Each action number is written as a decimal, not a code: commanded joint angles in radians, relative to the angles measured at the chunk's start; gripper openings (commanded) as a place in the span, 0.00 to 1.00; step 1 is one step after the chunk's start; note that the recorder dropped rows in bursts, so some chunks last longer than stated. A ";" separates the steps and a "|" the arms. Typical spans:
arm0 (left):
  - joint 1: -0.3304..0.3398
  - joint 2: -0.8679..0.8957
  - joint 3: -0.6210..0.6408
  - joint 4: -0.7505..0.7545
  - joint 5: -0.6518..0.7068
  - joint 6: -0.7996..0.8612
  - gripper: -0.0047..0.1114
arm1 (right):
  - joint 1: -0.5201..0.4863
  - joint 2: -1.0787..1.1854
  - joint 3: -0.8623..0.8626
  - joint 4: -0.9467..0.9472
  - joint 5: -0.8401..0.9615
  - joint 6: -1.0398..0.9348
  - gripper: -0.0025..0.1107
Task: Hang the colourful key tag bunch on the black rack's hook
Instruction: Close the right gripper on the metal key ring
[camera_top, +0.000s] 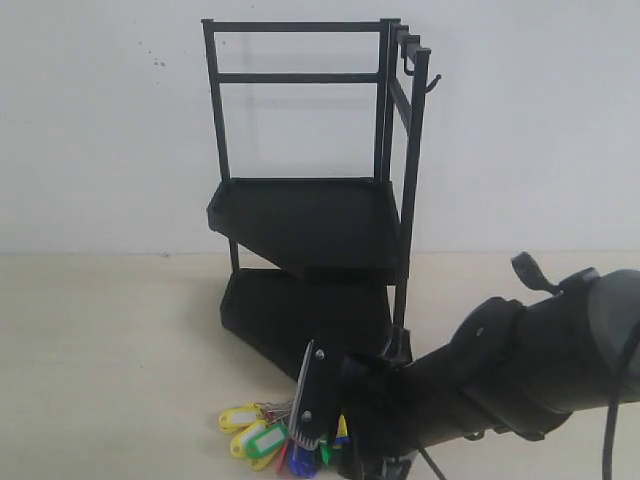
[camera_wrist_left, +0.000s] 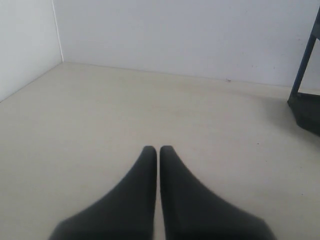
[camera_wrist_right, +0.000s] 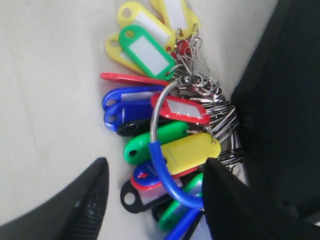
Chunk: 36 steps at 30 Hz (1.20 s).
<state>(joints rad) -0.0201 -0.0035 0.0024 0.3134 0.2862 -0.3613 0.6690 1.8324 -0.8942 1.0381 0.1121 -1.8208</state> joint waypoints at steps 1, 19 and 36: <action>-0.001 0.004 -0.002 -0.007 -0.006 0.002 0.08 | 0.005 0.035 -0.019 0.006 -0.020 0.006 0.50; -0.001 0.004 -0.002 -0.007 -0.004 0.002 0.08 | 0.008 0.062 -0.061 0.006 -0.040 0.017 0.49; -0.001 0.004 -0.002 -0.007 -0.006 0.002 0.08 | 0.008 0.121 -0.061 0.006 -0.079 0.040 0.02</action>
<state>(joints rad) -0.0201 -0.0035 0.0024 0.3134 0.2862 -0.3613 0.6789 1.9522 -0.9554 1.0356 0.0377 -1.8020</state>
